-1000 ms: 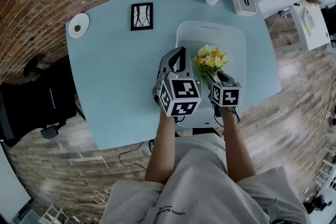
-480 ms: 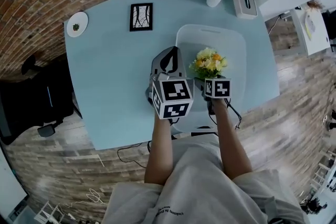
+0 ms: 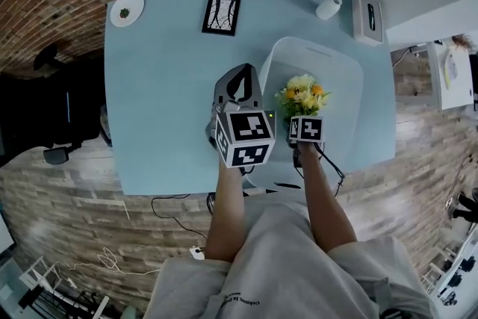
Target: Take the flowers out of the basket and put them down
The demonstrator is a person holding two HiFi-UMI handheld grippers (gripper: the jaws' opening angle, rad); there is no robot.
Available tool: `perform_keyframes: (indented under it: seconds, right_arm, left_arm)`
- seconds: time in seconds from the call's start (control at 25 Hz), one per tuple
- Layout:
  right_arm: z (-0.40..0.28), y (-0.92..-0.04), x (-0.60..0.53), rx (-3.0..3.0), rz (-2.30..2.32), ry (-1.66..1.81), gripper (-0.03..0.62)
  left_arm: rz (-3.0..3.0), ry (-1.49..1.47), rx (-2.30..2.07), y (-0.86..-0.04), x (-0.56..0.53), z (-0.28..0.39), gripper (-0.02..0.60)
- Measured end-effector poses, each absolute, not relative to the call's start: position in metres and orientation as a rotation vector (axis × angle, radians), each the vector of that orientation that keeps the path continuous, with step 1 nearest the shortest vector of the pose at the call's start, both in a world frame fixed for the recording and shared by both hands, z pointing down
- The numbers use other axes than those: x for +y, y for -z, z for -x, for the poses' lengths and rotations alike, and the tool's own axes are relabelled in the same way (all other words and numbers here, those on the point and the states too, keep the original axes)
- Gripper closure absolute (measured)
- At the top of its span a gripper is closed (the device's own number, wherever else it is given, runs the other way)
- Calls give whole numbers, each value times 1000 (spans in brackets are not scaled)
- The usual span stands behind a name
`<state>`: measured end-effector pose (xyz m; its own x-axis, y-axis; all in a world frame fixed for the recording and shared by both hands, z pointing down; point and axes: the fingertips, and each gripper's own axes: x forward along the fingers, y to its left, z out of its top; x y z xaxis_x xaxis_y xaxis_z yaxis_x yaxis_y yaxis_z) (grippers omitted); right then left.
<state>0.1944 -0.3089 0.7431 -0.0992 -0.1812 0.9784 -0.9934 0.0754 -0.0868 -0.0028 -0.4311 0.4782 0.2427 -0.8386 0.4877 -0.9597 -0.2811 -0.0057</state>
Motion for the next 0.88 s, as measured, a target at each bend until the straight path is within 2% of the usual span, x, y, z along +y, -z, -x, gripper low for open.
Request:
perform_keyframes:
  seconds: [0.08,0.16,0.2,0.52,0.88]
  right_arm:
    - [-196,-741,-313,-1445,-1256,-1114,314]
    - [-195,-736,-317,-1465,-1280,-1115,438]
    - [-194,-734,-318,-1478,-1292,-1119,468]
    - [-191,-706,-327,-1576,-1370,-1151,496]
    - [-173,-662,-345,-1730,-1430,-1186,500]
  left_arm:
    - [-2207,-586,-1696,-477,-429,12,563]
    - [-2197,-573,-1711,-476,-426,19,563]
    - [-2197,-566,-1713,-475,-424,20,563]
    - [-2245,-532,-1694,-467,-411,11,563]
    - [-2270,-492,-1779,-437,-395,37,563]
